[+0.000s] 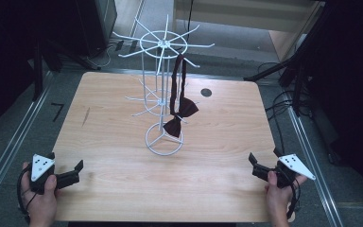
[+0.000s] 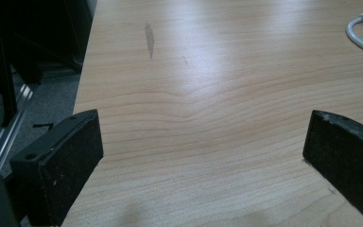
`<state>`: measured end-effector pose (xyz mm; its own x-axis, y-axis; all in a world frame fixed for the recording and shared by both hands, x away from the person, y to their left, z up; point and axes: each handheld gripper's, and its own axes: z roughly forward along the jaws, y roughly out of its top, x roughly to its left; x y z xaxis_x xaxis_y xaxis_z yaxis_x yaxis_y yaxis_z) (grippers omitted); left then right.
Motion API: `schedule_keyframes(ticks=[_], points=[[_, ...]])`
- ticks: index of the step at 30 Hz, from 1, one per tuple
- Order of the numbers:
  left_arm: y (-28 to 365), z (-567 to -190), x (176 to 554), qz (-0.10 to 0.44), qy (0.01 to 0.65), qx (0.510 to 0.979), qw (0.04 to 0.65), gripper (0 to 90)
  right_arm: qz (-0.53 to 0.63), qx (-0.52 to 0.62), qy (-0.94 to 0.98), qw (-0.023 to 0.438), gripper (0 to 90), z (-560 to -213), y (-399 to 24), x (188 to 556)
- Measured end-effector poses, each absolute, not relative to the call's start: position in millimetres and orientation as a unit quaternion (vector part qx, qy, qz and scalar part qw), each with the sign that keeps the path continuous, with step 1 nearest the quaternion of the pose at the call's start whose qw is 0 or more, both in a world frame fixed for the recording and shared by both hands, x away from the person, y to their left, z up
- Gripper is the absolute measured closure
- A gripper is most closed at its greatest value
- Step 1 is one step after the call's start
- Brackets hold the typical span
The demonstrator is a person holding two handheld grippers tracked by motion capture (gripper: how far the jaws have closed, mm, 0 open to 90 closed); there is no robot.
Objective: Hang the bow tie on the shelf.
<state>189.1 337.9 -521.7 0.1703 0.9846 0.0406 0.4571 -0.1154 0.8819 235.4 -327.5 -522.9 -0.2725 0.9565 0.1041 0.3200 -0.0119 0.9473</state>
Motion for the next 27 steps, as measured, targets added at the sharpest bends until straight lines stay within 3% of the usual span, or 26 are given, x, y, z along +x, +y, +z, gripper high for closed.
schedule_keyframes(ticks=[16, 27], points=[[341, -522, 190, 0.327, 0.544, 0.663, 0.397, 0.0, 0.475, 0.564, 0.593, 0.325, 0.0, -540, -371, 196], [346, -521, 190, 0.308, 0.543, 0.667, 0.407, 0.0, 0.457, 0.571, 0.602, 0.32, 0.0, -545, -366, 201]])
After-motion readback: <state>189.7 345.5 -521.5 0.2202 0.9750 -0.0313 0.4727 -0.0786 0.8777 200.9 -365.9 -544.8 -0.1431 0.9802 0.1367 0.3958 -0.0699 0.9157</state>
